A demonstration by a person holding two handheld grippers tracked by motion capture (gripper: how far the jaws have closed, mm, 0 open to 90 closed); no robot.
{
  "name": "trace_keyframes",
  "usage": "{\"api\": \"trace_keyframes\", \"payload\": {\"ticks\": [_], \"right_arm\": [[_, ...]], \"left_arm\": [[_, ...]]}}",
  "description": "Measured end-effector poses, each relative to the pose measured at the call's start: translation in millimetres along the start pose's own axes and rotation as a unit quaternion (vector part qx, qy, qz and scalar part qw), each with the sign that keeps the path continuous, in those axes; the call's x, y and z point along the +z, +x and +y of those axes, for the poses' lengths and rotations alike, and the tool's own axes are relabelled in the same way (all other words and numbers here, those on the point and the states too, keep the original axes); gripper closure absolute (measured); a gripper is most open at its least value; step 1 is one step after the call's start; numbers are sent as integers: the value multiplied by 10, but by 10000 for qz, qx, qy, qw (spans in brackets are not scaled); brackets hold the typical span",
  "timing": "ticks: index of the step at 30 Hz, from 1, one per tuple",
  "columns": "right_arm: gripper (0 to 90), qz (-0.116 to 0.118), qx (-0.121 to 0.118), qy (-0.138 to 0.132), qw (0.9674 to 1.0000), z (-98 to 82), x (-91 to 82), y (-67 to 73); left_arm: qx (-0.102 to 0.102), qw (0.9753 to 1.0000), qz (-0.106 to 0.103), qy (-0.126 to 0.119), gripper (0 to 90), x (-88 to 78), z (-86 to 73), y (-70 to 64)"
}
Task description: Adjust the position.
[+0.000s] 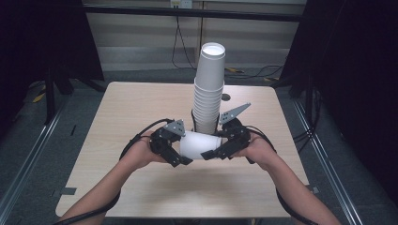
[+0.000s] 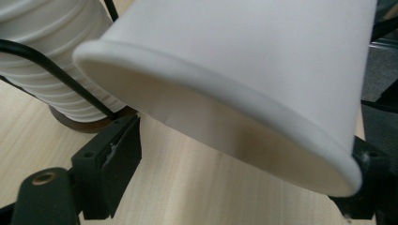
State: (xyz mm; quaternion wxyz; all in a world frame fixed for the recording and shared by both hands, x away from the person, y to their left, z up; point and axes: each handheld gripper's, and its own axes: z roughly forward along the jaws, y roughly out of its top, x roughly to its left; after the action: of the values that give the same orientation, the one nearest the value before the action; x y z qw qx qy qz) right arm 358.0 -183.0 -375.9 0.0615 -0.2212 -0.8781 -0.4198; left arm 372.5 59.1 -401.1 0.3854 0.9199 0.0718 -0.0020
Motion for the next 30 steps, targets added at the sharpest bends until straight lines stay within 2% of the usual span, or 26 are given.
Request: {"api": "trace_keyframes", "payload": {"ticks": [1,3,5,11,15,17,22,24,30], "right_arm": [[221,-41,-10,31,10000,9,3,7],[221,20,9,30,10000,23,0,13],[221,25,-19,44,10000,34,1,14],[221,-22,-41,127,9999,37,1,16],[220,-7,-30,244,9997,28,20,5],[221,7,-67,280,9996,32,35,14],[220,73,-50,312,9995,35,52,17],[220,121,-70,315,9994,37,53,19],[220,167,-115,288,9994,45,52,25]], "left_arm": [[-30,10000,-15,-27,141,2,-2,-2],[-20,10000,11,-30,102,3,-2,-3],[40,10000,52,8,62,-3,-4,7],[-12,10000,-4,69,53,-27,-4,9],[93,9997,-16,212,22,-44,27,10],[79,9994,27,334,13,-32,40,14],[149,9992,-158,349,0,-21,70,25],[213,9989,-172,379,0,-17,97,21],[224,9988,-215,389,0,43,117,9]]}}
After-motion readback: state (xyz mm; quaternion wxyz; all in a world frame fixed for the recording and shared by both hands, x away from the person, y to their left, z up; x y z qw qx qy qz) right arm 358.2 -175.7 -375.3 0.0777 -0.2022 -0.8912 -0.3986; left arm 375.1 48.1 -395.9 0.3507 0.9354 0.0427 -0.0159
